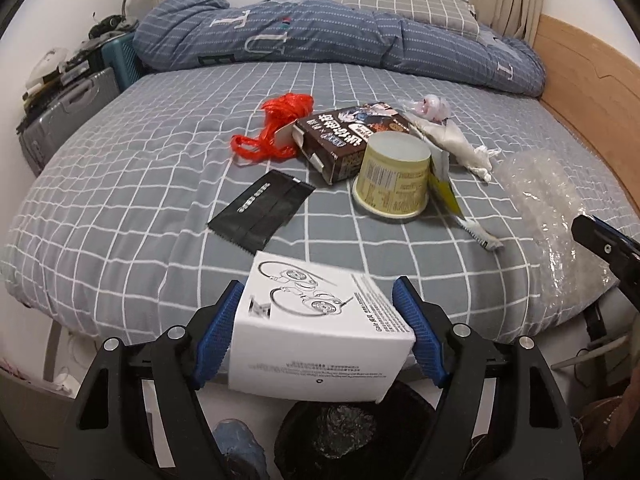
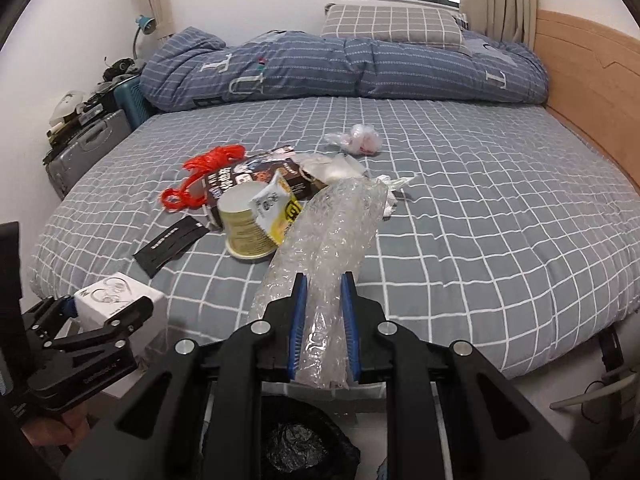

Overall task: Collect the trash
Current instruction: 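Carry the white box and bubble-wrap bag with both grippers over the black bin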

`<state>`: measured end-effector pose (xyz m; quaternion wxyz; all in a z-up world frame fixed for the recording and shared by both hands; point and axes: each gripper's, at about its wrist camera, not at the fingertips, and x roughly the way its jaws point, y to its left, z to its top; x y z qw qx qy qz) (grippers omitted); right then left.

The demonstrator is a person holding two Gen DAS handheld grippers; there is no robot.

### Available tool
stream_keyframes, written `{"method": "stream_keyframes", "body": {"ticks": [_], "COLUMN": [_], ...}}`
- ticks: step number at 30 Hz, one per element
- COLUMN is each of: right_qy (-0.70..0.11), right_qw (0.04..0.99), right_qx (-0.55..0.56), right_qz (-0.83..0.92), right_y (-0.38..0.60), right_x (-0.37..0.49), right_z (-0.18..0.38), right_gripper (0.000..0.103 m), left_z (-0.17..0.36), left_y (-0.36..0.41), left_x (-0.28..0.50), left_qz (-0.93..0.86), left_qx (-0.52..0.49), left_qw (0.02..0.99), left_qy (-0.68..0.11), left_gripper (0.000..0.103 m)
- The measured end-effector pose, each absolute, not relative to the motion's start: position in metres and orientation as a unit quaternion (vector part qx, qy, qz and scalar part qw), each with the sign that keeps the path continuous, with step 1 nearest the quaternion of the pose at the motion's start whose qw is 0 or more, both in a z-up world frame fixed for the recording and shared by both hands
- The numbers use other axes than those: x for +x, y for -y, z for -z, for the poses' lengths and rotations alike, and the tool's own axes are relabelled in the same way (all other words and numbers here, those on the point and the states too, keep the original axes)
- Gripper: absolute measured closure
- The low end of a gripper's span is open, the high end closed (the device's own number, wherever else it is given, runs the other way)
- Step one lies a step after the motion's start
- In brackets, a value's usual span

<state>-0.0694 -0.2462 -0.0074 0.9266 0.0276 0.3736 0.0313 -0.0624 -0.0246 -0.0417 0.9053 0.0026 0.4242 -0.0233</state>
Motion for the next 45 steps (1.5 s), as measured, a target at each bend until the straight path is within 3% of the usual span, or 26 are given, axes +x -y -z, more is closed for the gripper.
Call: {"method": "stream_keyframes", "body": {"ticks": [45], "right_qy": [-0.444], "right_qw": [0.893], "right_qx": [0.018], "right_qz": [-0.074], "right_y": [0.203], "right_x": [-0.197], "right_z": [0.049], "right_gripper": [0.086], "left_z": [0.066], "left_y": [0.003], "left_x": [-0.187], "left_qz": [0.024], "left_qx": [-0.016], "left_qw": [0.884], "left_qy": [-0.467], "left_gripper": [0.029]}}
